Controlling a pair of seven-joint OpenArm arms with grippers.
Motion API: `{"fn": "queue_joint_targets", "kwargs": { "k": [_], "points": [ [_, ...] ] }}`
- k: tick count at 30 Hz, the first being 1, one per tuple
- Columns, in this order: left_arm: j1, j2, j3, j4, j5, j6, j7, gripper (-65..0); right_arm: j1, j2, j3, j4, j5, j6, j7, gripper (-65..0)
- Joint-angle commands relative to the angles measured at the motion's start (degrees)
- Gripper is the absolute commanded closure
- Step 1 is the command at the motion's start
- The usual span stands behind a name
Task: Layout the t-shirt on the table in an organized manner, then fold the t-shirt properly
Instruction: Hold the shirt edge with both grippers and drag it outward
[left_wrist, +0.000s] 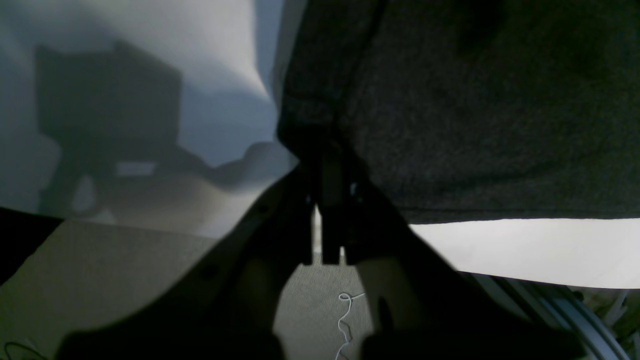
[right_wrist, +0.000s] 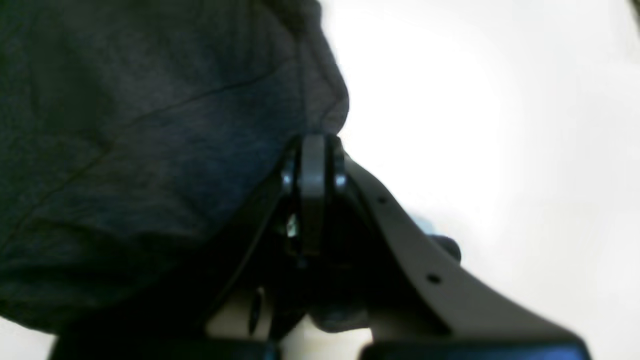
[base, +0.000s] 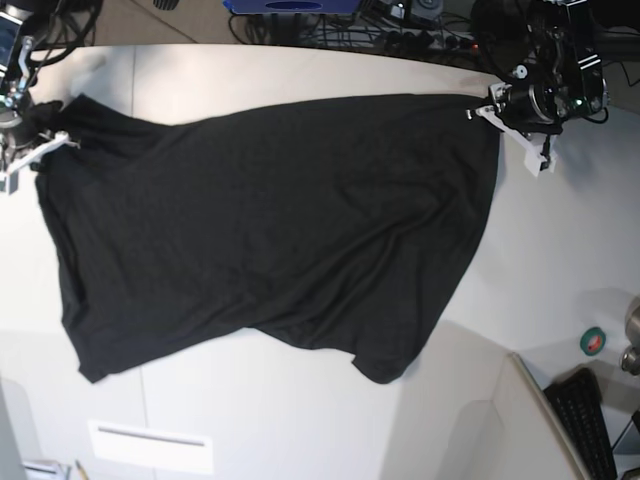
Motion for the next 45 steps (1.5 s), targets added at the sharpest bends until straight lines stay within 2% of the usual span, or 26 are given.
{"fn": "queue_joint_targets", "kwargs": {
  "k": [1, 3, 8, 11, 13, 15, 16, 17, 20, 23, 27, 33, 43, 45],
  "points": [
    [0.1, -0.6, -0.3, 1.0, -0.3, -0.2, -0.4, 0.0, 0.2, 0.3, 0.1, 1.3, 0.5, 0.4, 1.1, 0.0],
    [0.1, -0.6, -0.3, 1.0, -0.3, -0.2, -0.4, 0.0, 0.0, 0.0, 0.1, 1.2, 0.5, 0.4, 0.0, 0.0],
    [0.1, -0.7, -0.3, 1.0, -0.3, -0.2, -0.4, 0.0, 0.3, -0.4, 0.2, 1.4, 0.9, 0.4, -7.1, 0.0],
    [0.1, -0.7, -0.3, 0.8, -0.3, -0.2, -0.4, 0.0, 0.3, -1.4, 0.2, 2.0, 0.9, 0.4, -7.8, 0.0],
    [0.1, -0.8, -0.3, 0.8, -0.3, -0.2, -0.4, 0.0, -0.1, -1.7, 0.3, 3.6, 0.9, 0.4, -7.8, -15.5],
    [0.1, -0.8, -0.3, 0.8, -0.3, -0.2, -0.4, 0.0, -0.8, -2.6, 0.3, 5.7, 0.9, 0.4, -7.8, -27.8],
    [0.1, -0.8, -0.3, 0.8, -0.3, -0.2, -0.4, 0.0, -0.9, -3.0, 0.3, 7.1, 0.9, 0.4, -7.8, -31.4],
    [0.1, -0.8, -0.3, 0.7, -0.3, -0.2, -0.4, 0.0, -0.9, -3.4, 1.5, 8.5, 0.9, 0.4, -7.8, -32.1],
    [0.1, -0.8, -0.3, 0.7, -0.3, -0.2, -0.4, 0.0, 2.0, -5.4, 7.5, 9.8, 0.9, 0.7, -7.8, -32.4],
    [0.1, -0.8, -0.3, 0.7, -0.3, -0.2, -0.4, 0.0, 6.1, -5.6, 12.2, 7.7, 0.9, 0.9, -8.2, -32.9],
    [0.1, -0.8, -0.3, 0.7, -0.3, -0.2, -0.4, 0.0, 10.4, -4.0, 12.8, -0.4, 0.9, 4.9, -8.2, -32.7],
    [0.1, -0.9, -0.3, 0.7, -0.3, -0.2, -0.4, 0.0, 12.6, -1.5, 12.9, -10.6, 0.8, 5.1, -7.8, -32.3],
    [0.2, -0.7, -0.3, 0.7, -0.3, -0.2, -0.4, 0.0, 11.2, -2.1, 12.4, -10.8, 0.8, 5.5, -8.2, -31.8],
    [0.2, -0.8, -0.3, 0.7, -0.3, -0.2, -0.4, 0.0, 11.2, -2.1, 12.4, -11.2, 0.8, 5.5, -8.2, -28.5]
  ]
}}
